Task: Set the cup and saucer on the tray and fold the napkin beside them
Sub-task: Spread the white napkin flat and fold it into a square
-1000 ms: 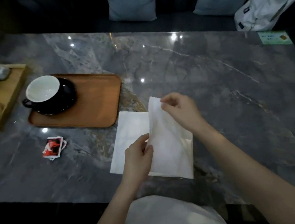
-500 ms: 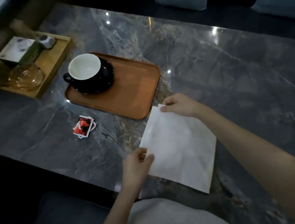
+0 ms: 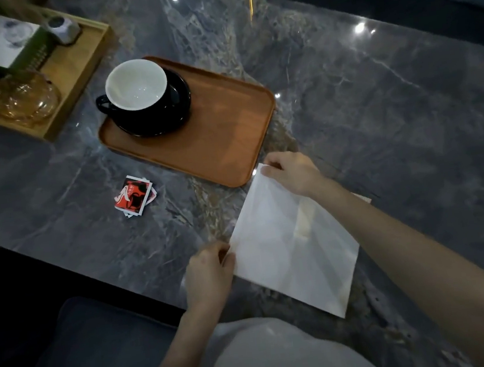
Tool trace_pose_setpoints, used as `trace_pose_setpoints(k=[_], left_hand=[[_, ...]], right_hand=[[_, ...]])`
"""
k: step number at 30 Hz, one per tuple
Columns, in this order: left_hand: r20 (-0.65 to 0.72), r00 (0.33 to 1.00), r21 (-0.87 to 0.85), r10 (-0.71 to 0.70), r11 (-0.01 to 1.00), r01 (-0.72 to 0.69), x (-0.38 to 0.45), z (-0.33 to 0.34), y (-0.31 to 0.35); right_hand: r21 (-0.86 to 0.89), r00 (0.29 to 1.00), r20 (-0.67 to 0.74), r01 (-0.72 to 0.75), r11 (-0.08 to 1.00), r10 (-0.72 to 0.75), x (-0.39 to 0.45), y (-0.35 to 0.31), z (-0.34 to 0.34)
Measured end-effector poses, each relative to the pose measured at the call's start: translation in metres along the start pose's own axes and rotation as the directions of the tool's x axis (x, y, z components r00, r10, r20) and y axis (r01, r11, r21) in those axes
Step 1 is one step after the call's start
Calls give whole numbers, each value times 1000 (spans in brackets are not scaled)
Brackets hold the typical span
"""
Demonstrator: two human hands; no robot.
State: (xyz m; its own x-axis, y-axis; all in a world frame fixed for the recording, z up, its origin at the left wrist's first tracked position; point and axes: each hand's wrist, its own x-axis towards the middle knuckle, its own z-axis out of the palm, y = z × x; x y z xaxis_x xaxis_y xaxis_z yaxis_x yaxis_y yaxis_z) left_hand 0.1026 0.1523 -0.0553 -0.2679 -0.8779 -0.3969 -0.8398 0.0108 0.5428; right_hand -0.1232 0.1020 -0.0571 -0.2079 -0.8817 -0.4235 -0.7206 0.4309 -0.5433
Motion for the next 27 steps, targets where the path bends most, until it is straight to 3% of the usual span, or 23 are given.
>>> trace_pose_setpoints(k=[5,9,11,14,17,19,22,24,27], left_hand=[[7,1000,-33,-28,999,29,6,-5,-3],[5,999,99,-37,994,36,5,-5,-2],[2,1000,125,-8,992,7,5,-5,-1],[-45,980,145,191,972,-183,6,-2,1],[-69,856,223,512,845,-487,11,13,2],[13,784,283,621,749,-599,16,26,6],[194,732,412,653,623,-665,25,45,9],[266,750,470,606,598,-649,30,54,8],[263,786,528,560,598,-603,32,58,5]], right_hand=[[-37,997,-41,-63,997,61,0,-3,4],[-92,985,-111,-140,986,129,1,-10,10],[-152,972,-211,-141,978,107,-1,-13,18],[-226,889,-457,-73,971,-39,-14,-12,30],[-53,780,-625,6,999,-38,-39,-6,44],[10,790,-612,34,999,-20,-58,0,58],[-12,910,-413,16,1000,-19,-78,1,77],[-90,952,-306,-1,996,-27,-80,2,86],[-240,953,-302,-73,968,-4,-79,11,93]])
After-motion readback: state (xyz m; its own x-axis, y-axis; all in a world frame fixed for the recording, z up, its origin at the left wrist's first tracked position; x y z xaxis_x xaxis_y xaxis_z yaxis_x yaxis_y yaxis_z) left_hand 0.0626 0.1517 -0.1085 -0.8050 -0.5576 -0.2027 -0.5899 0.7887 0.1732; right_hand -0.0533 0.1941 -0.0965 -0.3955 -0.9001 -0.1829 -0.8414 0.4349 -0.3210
